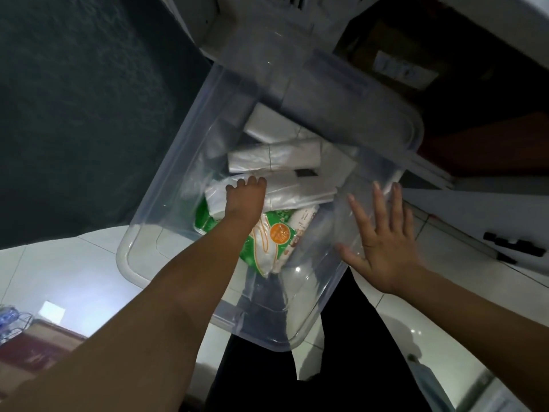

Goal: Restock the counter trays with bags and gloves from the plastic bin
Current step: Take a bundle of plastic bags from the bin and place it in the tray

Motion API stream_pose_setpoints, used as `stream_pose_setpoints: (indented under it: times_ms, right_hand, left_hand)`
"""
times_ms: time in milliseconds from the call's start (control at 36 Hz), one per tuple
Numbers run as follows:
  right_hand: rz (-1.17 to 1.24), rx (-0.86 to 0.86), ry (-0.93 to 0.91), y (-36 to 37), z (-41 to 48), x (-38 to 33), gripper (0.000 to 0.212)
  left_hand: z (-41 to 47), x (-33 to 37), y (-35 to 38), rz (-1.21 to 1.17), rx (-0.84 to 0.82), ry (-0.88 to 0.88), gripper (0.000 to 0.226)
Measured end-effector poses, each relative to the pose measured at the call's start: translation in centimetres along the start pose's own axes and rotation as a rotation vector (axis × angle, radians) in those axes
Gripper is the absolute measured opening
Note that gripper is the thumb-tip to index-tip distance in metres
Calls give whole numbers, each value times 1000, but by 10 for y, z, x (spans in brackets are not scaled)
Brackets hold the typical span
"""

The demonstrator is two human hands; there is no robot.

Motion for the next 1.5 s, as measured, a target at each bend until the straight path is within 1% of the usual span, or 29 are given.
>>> stream_pose_setpoints:
  times_ms: [56, 222, 361, 444, 500, 556, 583, 639, 694, 778, 833, 861, 917, 1000, 1083, 1139, 1250, 1361, 1444, 1500]
  right_hand:
    - [5, -8, -1, 0, 0, 0, 85]
    - [13, 9, 2, 1, 0, 1, 85]
    - [16, 12, 2, -2, -1, 1, 86]
    - [19, -41, 31, -6, -2, -1, 85]
    - [14, -109, 55, -10, -1, -3, 85]
    - [-6, -206, 69, -15, 1, -6, 86]
    - [-21, -263, 69, -19, 1, -8, 88]
    - [-6, -339, 64, -31, 2, -14, 89]
    - [103, -328, 85, -52, -1, -23, 88]
    - [373, -178, 104, -95, -8, -36, 77]
    - [683, -89, 109, -122, -13, -44, 67]
    - [871, -78, 123, -134, -16, -47, 63]
    - [1177, -147, 131, -154, -22, -52, 60]
    - [1385, -365, 57, -178, -25, -58, 54]
    - [1523, -562, 42, -192, -22, -61, 47]
    - [1552, -608, 35, -194, -17, -63, 44]
    - [1491, -565, 52, -188, -10, -66, 36]
    - [1471, -553, 57, -180, -10, -73, 32]
    - [1463, -573, 58, -172, -12, -86, 30]
    - [1445, -584, 73, -164, -14, -95, 28]
  left_hand:
    - [1, 3, 1, 32, 27, -9, 56]
    - [3, 6, 0, 46, 87, 1, 38]
    - [1, 5, -22, 27, 78, -42, 30]
    - [-12, 4, -36, -30, 68, -49, 30]
    - [-28, 2, -47, -122, 83, -54, 32]
    - [-50, -4, -64, -275, 124, -94, 34]
    - [-63, -7, -74, -379, 153, -122, 32]
    - [-92, -13, -95, -625, 197, -180, 18]
    - [-122, -15, -119, -879, 203, -211, 15]
    - [-166, -12, -153, -1203, 175, -252, 4]
    - [-193, -7, -174, -1455, 133, -260, 11]
    - [-205, -4, -183, -1563, 104, -252, 13]
    - [-225, 3, -196, -1722, 53, -227, 15]
    - [-248, 15, -210, -1879, 50, -213, 20]
    - [-261, 26, -213, -1959, 88, -249, 30]
    - [-267, 31, -212, -1985, 119, -290, 33]
    - [-275, 38, -206, -2010, 165, -362, 33]
    - [-281, 40, -201, -2085, 189, -411, 36]
    - [-285, 35, -190, -2109, 232, -503, 32]
    - [-287, 30, -181, -2105, 242, -563, 33]
Point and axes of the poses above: each hand's wrist, its own z-axis towards the middle knuckle, its own y-axis out of the palm, x = y × z, the point moved 4 cm from there along z, towards the middle knuckle, and after that the axes turned 1 degree about -y, right-handed, at the moved point
